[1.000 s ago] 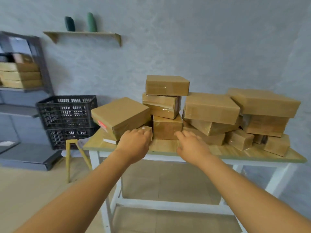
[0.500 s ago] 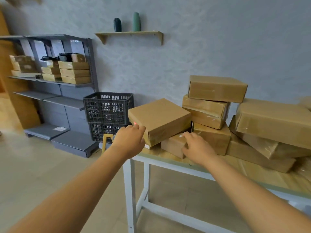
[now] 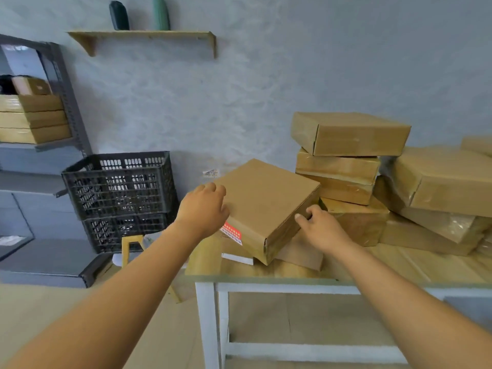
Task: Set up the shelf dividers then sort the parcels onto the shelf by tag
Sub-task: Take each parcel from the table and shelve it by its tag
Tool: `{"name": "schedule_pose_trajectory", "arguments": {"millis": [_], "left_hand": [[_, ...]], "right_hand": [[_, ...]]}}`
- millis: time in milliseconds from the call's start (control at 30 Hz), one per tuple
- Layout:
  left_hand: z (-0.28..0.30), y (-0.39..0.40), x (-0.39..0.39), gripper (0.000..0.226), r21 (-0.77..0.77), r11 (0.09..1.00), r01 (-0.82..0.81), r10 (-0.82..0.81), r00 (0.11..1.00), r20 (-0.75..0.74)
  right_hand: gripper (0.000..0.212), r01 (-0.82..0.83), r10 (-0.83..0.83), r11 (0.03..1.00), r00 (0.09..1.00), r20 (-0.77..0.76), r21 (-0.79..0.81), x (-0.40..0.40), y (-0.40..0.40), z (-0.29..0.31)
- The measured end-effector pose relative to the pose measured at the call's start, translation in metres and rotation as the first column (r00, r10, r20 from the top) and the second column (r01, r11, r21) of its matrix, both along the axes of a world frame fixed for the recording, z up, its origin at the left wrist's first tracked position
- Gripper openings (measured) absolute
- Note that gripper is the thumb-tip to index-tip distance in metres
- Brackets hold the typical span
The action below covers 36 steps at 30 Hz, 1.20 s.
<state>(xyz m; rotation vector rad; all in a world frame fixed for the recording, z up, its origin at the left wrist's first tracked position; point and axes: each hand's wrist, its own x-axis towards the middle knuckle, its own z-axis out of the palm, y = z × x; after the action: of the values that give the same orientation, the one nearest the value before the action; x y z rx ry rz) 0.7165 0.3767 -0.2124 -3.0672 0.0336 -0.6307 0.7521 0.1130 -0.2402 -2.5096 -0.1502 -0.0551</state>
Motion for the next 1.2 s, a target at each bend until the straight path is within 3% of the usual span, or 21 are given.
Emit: {"name": "schedule_pose_trajectory", "arguments": {"millis": [200, 367, 533, 633, 700, 800, 900, 1033, 1133, 1200], "left_hand": [[-0.006, 0.048, 0.058, 0.052, -0.265, 0.964, -0.009, -0.019, 0.994, -0.104], [-0.018, 0.06, 0.103, 0.054, -0.542, 0.836, -0.084, -0.063, 0.967, -0.247], [-0.026, 0.069, 0.124, 0.045, -0.594, 0.789, -0.153, -0.057, 0.946, -0.319], [-0.027, 0.078, 0.124, 0.044, -0.721, 0.645, -0.254, -0.129, 0.893, -0.431], [-0.028, 0.084, 0.122, 0.05, -0.791, 0.531, -0.306, -0.182, 0.87, -0.458], [-0.031, 0.089, 0.122, 0.047, -0.841, 0.43, -0.328, -0.247, 0.853, -0.459], [-0.035, 0.092, 0.124, 0.041, -0.864, 0.41, -0.291, -0.254, 0.873, -0.415], [-0.025, 0.101, 0.121, 0.052, -0.89, 0.393, -0.229, -0.32, 0.874, -0.367], [-0.012, 0.11, 0.11, 0.063, -0.884, 0.431, -0.182, -0.387, 0.848, -0.363], [-0.004, 0.115, 0.102, 0.056, -0.88, 0.461, -0.115, -0.419, 0.846, -0.33]], "right_hand": [[0.078, 0.222, -0.204, 0.962, 0.972, -0.119, 0.158, 0.008, 0.035, -0.004], [0.084, 0.33, -0.269, 0.91, 0.931, -0.248, 0.252, 0.019, 0.036, -0.001], [0.087, 0.333, -0.246, 0.899, 0.922, -0.3, 0.285, 0.029, 0.043, -0.009], [0.086, 0.339, -0.25, 0.888, 0.923, -0.292, 0.311, 0.028, 0.051, -0.012], [0.084, 0.352, -0.257, 0.862, 0.924, -0.282, 0.366, 0.026, 0.056, -0.011], [0.084, 0.375, -0.276, 0.827, 0.92, -0.279, 0.419, 0.021, 0.061, -0.009], [0.082, 0.401, -0.312, 0.77, 0.915, -0.254, 0.496, 0.014, 0.069, -0.007], [0.077, 0.391, -0.327, 0.714, 0.92, -0.217, 0.581, 0.003, 0.08, 0.005], [0.07, 0.362, -0.35, 0.686, 0.925, -0.151, 0.631, -0.006, 0.092, 0.017], [0.066, 0.349, -0.39, 0.669, 0.916, -0.091, 0.656, -0.013, 0.102, 0.023]]}}
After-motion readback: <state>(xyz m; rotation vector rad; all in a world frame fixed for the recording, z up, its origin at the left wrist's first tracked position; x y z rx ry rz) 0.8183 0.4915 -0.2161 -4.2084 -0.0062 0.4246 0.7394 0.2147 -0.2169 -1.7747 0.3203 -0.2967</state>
